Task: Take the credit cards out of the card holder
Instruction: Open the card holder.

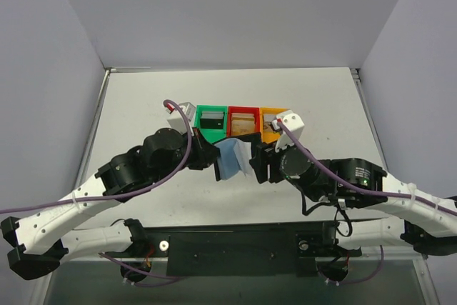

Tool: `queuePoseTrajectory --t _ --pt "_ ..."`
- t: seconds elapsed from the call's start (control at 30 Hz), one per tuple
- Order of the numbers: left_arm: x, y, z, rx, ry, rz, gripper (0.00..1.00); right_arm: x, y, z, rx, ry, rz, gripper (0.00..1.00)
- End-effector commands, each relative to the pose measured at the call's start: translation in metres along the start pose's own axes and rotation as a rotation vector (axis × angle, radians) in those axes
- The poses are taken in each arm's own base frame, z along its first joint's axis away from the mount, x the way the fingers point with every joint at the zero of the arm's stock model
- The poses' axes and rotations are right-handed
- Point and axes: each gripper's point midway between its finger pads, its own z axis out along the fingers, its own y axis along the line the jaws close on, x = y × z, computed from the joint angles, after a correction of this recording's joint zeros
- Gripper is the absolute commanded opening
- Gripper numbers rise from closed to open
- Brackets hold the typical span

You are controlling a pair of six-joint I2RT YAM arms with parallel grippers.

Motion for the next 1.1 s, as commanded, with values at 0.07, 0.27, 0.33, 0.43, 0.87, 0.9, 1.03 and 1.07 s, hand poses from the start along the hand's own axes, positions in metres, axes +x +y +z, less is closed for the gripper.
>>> queuePoseTrajectory --t 0.07,0.27,0.33,0.43,0.87,0.9,1.03,1.07 --pt "-0.011 -0.015 0.003 0.038 -0.040 -0.063 0.00 0.006 0.043 0.019 -0.033 0.037 -0.099 0.52" --pt "-0.014 -0.021 0.002 0.058 -0.046 -0.086 0.00 0.010 0.055 0.033 -0.012 0.045 -0.113 0.53" --pt "-0.013 -0.022 0.003 0.063 -0.042 -0.091 0.00 0.008 0.055 0.035 0.005 0.038 -0.117 0.53" --pt "-0.012 -0.024 0.003 0.077 -0.035 -0.098 0.00 0.007 0.053 0.038 0.026 0.031 -0.121 0.53" --pt "-0.012 -0.032 -0.004 0.130 -0.035 -0.118 0.00 0.019 0.032 0.050 0.089 0.077 -0.096 0.46" --pt "-0.011 -0.032 -0.005 0.133 -0.035 -0.120 0.00 0.021 0.027 0.052 0.102 0.085 -0.095 0.46" --pt "-0.013 -0.030 -0.009 0.135 -0.040 -0.124 0.00 0.026 0.005 0.052 0.146 0.099 -0.067 0.45" --pt "-0.013 -0.030 -0.010 0.135 -0.042 -0.124 0.00 0.027 0.000 0.050 0.154 0.098 -0.062 0.45"
